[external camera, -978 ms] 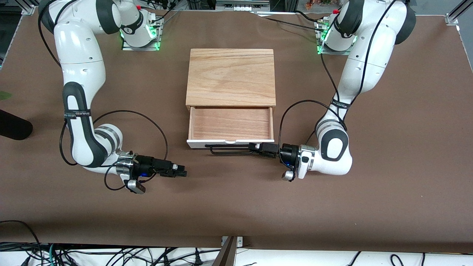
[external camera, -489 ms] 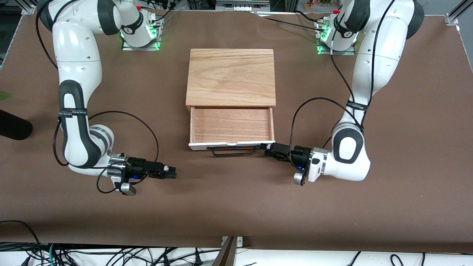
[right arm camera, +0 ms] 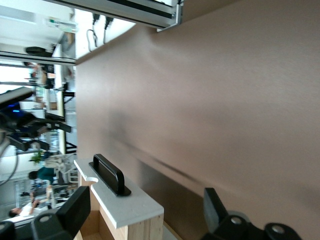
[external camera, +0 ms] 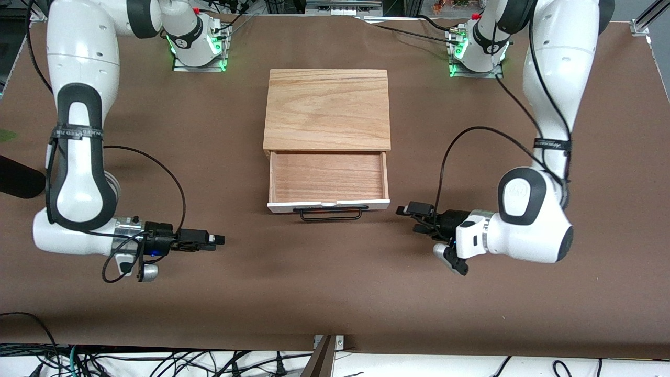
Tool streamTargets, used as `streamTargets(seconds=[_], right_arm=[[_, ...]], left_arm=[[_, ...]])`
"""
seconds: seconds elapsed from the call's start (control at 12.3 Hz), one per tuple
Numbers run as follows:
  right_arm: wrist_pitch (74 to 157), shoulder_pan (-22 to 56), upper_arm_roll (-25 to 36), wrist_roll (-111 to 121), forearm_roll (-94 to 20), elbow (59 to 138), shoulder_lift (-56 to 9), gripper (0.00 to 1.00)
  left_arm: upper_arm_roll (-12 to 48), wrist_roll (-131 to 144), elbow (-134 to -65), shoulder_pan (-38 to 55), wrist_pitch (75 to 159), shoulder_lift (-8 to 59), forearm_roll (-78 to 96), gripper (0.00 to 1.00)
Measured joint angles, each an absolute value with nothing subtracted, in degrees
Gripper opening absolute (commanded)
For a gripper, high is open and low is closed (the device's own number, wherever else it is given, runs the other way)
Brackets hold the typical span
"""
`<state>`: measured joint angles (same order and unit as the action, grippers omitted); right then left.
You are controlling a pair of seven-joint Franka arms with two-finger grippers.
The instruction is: Pull top drawer with both arms simultaneously
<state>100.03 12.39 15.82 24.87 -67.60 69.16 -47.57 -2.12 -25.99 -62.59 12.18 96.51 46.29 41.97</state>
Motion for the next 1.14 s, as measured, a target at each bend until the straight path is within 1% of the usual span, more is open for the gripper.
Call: streamTargets(seconds=[0.16, 0.41, 0.57, 0.65, 0.81, 1.14], right_arm=[[99.2, 12.35, 16.2, 19.68, -62.86, 69.16, -46.09, 1.0], [98.26, 12.38, 16.7, 9.4, -58.67, 69.15, -44.84, 1.0], [98.16, 12.93, 16.7, 3.52, -53.72, 69.14, -43.8, 1.0], [98.13, 13.54, 16.69, 0.03, -49.88, 69.08, -42.88, 1.0], [98.03, 14.94, 16.64, -3.95, -41.38, 68.98, -40.39, 1.0], [96.35, 15.15, 16.45, -3.98, -23.27, 69.05, -33.76, 1.0]], left_arm=[[-2.17, -21.69, -62.5, 12.18, 95.74, 41.35, 30.01, 1.0], [-1.53, -13.16, -62.5, 13.54, 89.18, 33.7, 13.47, 1.0], [-1.68, -11.62, -62.93, 14.63, 86.96, 29.42, 7.71, 1.0], [-1.99, -11.03, -64.29, 14.76, 86.74, 27.0, 6.0, 1.0], [-3.06, -10.29, -70.15, 12.31, 87.57, 21.04, 4.93, 1.0], [-3.22, -10.53, -88.02, 4.41, 93.59, 8.33, 0.35, 1.0]])
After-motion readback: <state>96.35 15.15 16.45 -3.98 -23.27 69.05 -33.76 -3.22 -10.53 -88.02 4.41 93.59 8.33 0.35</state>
